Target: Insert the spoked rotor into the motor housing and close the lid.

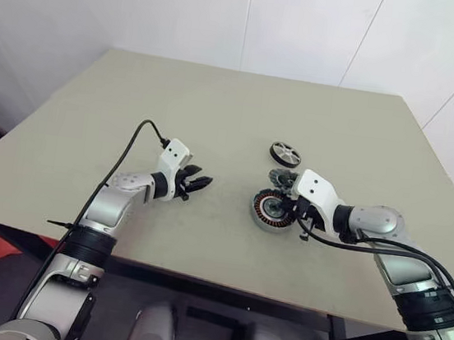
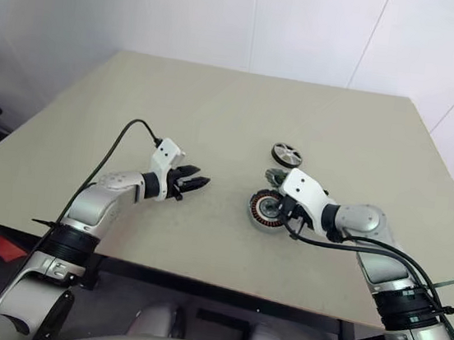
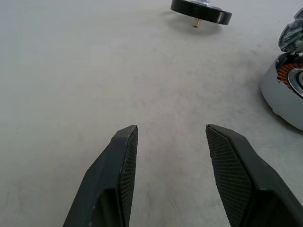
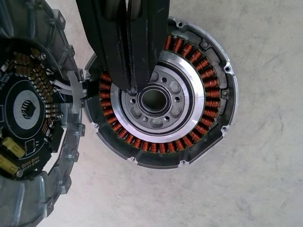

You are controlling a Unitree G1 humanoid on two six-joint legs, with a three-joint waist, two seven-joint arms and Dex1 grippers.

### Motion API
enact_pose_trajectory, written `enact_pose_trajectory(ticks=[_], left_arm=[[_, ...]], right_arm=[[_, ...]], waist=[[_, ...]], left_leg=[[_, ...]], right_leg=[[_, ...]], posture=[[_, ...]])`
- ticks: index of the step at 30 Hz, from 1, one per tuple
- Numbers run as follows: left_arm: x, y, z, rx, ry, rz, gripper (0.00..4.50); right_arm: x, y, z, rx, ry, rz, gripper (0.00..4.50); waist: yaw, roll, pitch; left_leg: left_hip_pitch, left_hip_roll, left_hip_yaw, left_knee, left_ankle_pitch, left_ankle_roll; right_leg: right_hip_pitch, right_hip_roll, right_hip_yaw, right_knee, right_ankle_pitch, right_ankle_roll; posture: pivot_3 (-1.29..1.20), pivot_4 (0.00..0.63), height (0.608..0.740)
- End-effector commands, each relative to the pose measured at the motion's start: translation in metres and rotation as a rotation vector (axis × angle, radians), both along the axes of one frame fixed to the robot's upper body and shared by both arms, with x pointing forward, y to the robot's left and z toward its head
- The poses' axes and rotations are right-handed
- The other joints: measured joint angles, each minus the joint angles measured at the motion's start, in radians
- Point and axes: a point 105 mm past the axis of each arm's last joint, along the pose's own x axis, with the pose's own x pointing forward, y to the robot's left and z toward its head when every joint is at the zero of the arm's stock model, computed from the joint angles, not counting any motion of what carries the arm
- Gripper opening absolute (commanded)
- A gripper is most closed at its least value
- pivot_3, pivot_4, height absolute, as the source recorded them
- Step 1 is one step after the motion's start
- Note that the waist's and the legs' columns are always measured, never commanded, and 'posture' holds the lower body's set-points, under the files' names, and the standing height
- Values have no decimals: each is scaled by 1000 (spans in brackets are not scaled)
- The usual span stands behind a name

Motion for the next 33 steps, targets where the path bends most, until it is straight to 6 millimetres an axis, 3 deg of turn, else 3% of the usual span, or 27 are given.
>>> enact_pose_trajectory(ticks=[1, 11, 16, 22, 33], left_arm=[[3, -2, 13, -5, -56, -9, 2429], [3, -1, 12, 1, -52, -15, 2429], [4, 3, 10, 15, -49, -8, 2429], [4, 3, 9, 16, -49, -6, 2429], [2, 1, 6, 20, -43, -12, 2429]], right_arm=[[4, 2, 27, 13, -86, 20, 47], [0, 4, 36, 16, -103, 38, 47], [-18, 5, 20, 13, -19, 59, 47], [-21, -1, 1, -22, 24, 29, 47], [-14, 0, 30, 14, -62, 42, 47]], waist=[[0, 0, 0], [1, 0, 0], [4, 0, 0], [2, 0, 0], [3, 0, 0]], left_leg=[[0, 0, 0, 0, 0, 0], [-5, 0, 0, -3, -1, 1], [-5, 0, 0, -5, -1, 1], [-5, 0, 0, -6, 0, 0], [-4, 0, 0, -5, 1, -1]], right_leg=[[0, 0, 0, 0, 1, -2], [-5, 0, -1, 2, 4, -6], [-5, 0, -1, 2, 4, -6], [-5, 0, -1, 1, 4, -6], [-4, 0, -1, 1, 4, -6]], posture=[[0, 0, 740], [0, 0, 740], [0, 0, 740], [0, 0, 740], [0, 0, 740]])
